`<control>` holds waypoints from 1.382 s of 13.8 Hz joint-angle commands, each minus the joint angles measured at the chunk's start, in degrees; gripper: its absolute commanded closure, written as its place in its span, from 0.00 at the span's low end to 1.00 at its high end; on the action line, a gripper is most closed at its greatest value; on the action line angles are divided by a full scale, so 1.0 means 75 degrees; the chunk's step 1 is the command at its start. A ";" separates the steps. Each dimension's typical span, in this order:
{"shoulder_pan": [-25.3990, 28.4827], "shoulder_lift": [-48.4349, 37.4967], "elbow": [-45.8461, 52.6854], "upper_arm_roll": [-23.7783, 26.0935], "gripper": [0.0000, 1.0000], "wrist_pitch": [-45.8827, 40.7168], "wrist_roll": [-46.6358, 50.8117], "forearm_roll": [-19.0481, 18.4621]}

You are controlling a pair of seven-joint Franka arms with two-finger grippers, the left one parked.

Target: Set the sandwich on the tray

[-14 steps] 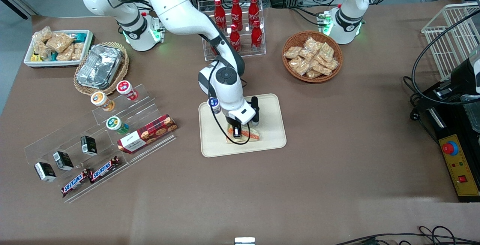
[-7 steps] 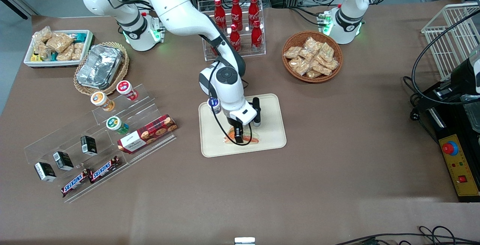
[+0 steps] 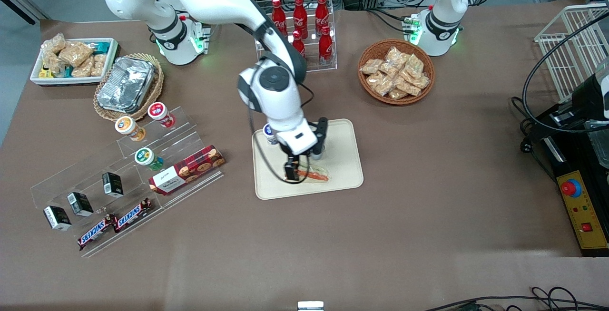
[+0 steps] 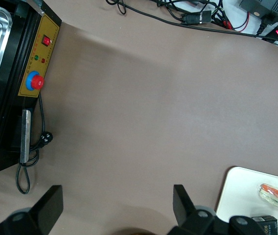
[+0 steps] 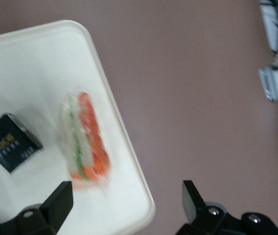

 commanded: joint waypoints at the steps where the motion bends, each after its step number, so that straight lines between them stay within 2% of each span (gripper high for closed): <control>1: -0.0126 -0.0797 -0.0090 -0.0816 0.01 -0.1084 0.0156 0.0128; 4: -0.0826 -0.1535 -0.0090 -0.1615 0.01 -0.1976 0.0263 0.0198; 7: -0.2033 -0.2110 -0.0090 -0.1652 0.01 -0.2494 0.0204 0.0245; 9: -0.2445 -0.2415 -0.0079 -0.1664 0.01 -0.2727 0.0239 0.0233; 14: -0.3757 -0.3048 -0.0055 -0.1664 0.01 -0.4343 0.0474 0.0198; 19: -0.4602 -0.3517 0.0073 -0.1769 0.01 -0.5644 0.0732 0.0000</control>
